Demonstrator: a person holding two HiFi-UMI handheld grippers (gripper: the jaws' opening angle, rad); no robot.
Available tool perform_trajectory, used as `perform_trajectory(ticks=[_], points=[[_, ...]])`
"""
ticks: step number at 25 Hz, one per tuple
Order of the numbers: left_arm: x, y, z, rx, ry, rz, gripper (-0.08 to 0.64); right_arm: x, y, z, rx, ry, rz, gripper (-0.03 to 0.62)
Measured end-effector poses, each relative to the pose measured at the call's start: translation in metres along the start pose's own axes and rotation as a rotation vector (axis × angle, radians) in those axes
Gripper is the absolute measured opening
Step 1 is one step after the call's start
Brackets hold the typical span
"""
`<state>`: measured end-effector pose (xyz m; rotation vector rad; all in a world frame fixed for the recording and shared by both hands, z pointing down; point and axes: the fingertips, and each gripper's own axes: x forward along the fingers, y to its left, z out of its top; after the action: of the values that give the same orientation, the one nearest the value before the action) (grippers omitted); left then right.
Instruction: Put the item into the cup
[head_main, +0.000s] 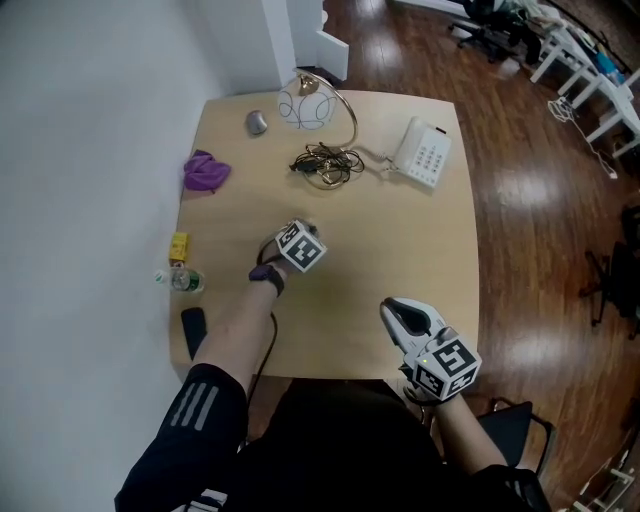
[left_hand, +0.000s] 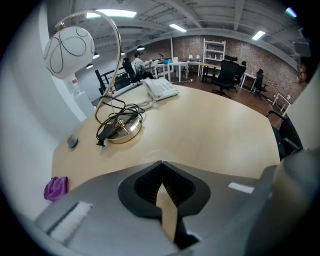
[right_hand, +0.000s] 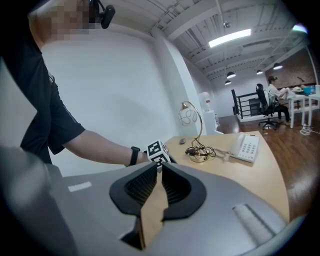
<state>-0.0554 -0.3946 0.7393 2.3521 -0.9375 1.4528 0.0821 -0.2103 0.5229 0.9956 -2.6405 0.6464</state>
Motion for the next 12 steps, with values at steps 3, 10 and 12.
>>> perform_trajectory(ticks=[3, 10, 12], points=[[0.011, -0.005, -0.003, -0.024, 0.04, -0.039, 0.021, -0.01, -0.008, 0.0, 0.014, -0.008, -0.015, 0.038], [0.02, -0.006, -0.002, -0.024, 0.088, -0.083, 0.1, -0.017, -0.016, 0.003, 0.015, -0.022, -0.011, 0.038], [0.015, -0.004, 0.001, -0.024, 0.073, -0.076, 0.114, -0.017, -0.015, 0.005, 0.013, -0.024, -0.007, 0.038]])
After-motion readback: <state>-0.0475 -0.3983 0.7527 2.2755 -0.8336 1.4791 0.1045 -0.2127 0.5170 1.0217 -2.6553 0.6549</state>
